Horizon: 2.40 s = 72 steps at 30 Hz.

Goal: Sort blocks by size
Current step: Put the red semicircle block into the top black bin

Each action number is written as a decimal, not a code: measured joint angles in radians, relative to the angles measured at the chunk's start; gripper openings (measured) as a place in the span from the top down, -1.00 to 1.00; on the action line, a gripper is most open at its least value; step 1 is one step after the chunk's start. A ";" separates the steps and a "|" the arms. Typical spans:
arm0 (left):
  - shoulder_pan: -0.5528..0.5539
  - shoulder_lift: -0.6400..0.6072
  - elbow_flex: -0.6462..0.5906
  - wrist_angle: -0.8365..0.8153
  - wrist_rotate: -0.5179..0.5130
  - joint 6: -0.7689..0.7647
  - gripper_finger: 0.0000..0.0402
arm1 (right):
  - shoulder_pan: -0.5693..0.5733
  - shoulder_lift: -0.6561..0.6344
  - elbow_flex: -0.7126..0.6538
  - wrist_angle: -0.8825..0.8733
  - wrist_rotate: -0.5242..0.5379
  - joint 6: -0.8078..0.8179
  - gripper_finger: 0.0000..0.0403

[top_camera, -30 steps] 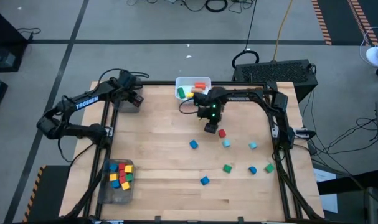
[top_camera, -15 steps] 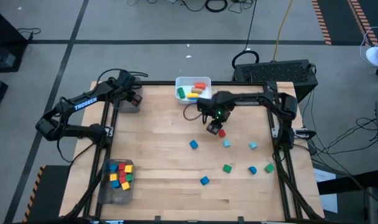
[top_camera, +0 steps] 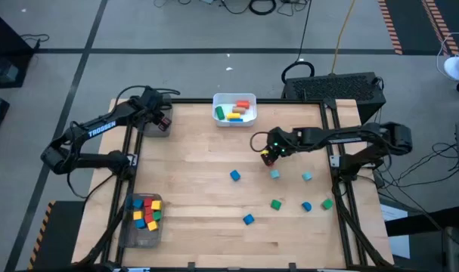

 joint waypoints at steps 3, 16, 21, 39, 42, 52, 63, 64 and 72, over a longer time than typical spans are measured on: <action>0.000 -0.040 -0.017 0.023 0.000 0.000 0.36 | 0.002 -0.010 -0.050 0.009 -0.024 0.092 -0.21; -0.006 -0.119 -0.037 0.042 0.028 -0.035 0.36 | 0.099 0.100 -0.055 0.052 0.031 0.145 -0.32; -0.033 -0.118 -0.036 0.043 0.031 -0.051 0.36 | 0.105 0.145 -0.054 0.081 0.031 0.135 -0.26; -0.125 -0.127 -0.036 0.205 0.037 -0.022 0.36 | 0.102 0.147 -0.054 0.190 0.027 0.032 0.46; -0.142 -0.153 -0.036 0.254 0.106 -0.005 0.36 | 0.088 0.147 -0.028 0.243 0.026 -0.023 0.46; -0.177 -0.334 -0.036 0.260 0.150 -0.014 0.36 | 0.013 0.243 0.205 0.270 0.026 -0.284 0.46; -0.178 -0.552 -0.036 0.189 0.142 -0.027 0.36 | -0.042 0.627 0.731 0.253 -0.134 -0.547 0.46; -0.178 -0.564 -0.036 0.183 0.140 -0.027 0.36 | -0.047 0.655 0.780 0.250 -0.146 -0.562 0.46; -0.178 -0.623 -0.036 0.148 0.129 -0.027 0.36 | -0.110 0.950 1.262 0.087 -0.195 -0.624 0.46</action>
